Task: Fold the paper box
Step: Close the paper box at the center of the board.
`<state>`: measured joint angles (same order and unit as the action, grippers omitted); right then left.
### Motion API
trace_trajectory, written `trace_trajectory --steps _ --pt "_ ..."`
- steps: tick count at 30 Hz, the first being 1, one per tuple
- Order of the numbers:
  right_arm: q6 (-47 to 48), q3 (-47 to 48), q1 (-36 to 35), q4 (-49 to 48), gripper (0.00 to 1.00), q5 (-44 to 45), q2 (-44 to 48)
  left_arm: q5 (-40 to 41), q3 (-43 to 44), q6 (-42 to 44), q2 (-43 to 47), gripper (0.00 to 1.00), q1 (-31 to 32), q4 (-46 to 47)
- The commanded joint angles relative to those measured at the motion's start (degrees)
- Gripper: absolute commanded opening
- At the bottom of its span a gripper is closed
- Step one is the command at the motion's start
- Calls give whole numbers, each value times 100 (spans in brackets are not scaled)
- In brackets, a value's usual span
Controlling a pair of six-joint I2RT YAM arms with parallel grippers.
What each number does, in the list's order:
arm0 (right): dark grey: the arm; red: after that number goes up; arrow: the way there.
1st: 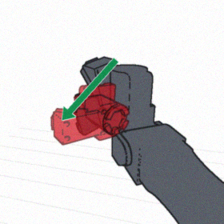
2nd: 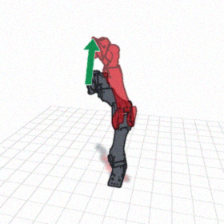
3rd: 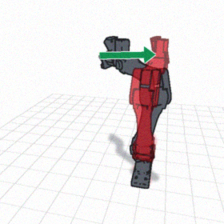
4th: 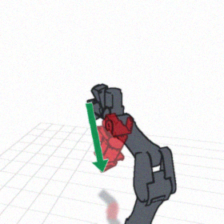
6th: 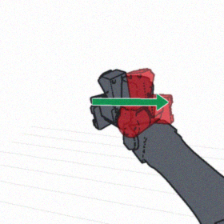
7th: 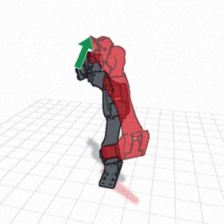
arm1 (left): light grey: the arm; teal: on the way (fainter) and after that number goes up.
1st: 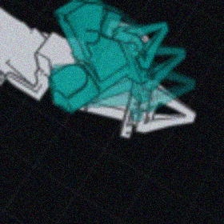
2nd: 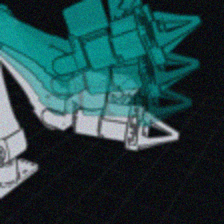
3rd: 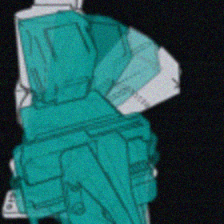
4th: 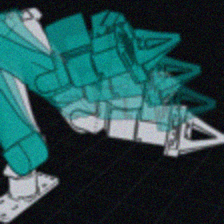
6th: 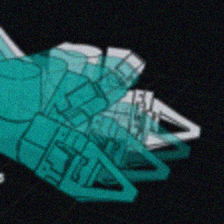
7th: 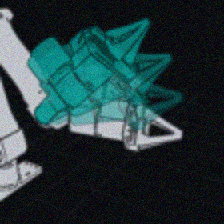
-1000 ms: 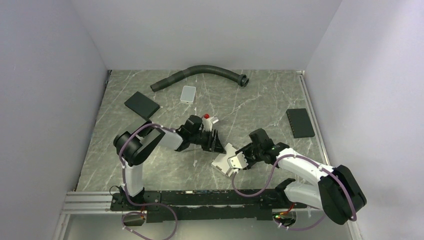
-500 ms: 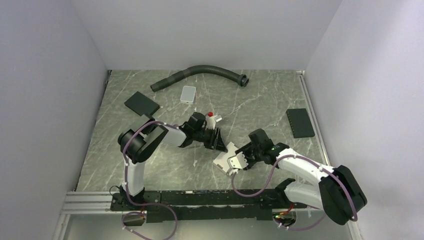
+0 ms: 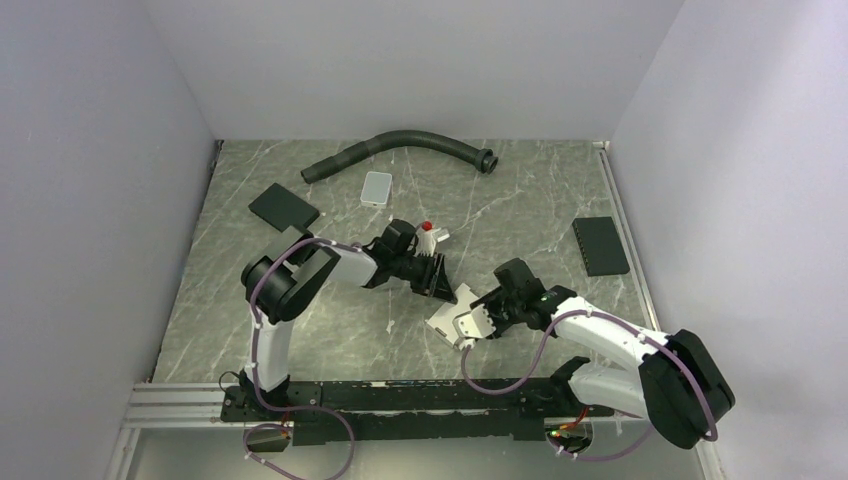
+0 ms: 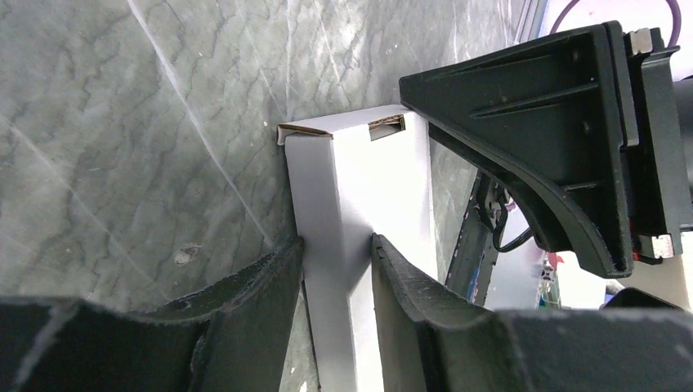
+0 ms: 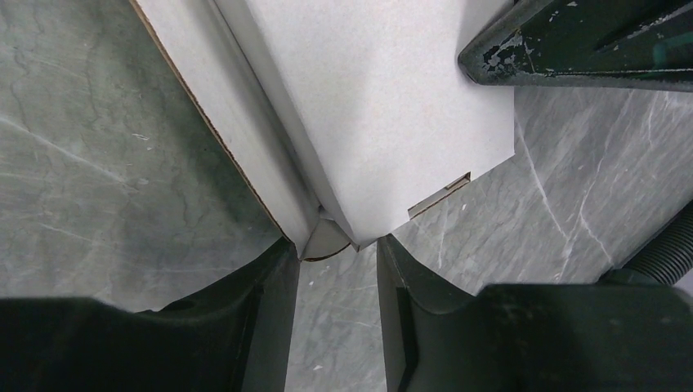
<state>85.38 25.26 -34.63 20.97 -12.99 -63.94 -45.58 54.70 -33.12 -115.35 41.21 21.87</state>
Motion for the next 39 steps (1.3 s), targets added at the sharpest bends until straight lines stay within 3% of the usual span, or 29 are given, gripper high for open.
trace_trajectory --steps 1,11,15,22,28,39 --pt "-14 143 -259 -891 27 -668 -145 595 -8 623 -740 45 390 -934" --pt "-684 48 -298 -1841 14 -139 -170 548 176 681 -902 46 493 -1029" --pt "-830 -56 -403 -2394 14 99 -302 542 255 610 -981 45 537 -1008" --pt "-742 47 -153 -1398 54 -114 -108 1144 -211 -254 -879 46 210 -551" --pt "-927 274 205 -509 67 -255 238 1340 -381 -564 -739 47 47 -315" --pt "-759 343 597 786 81 -396 646 1467 -459 -715 -531 48 -111 -50"
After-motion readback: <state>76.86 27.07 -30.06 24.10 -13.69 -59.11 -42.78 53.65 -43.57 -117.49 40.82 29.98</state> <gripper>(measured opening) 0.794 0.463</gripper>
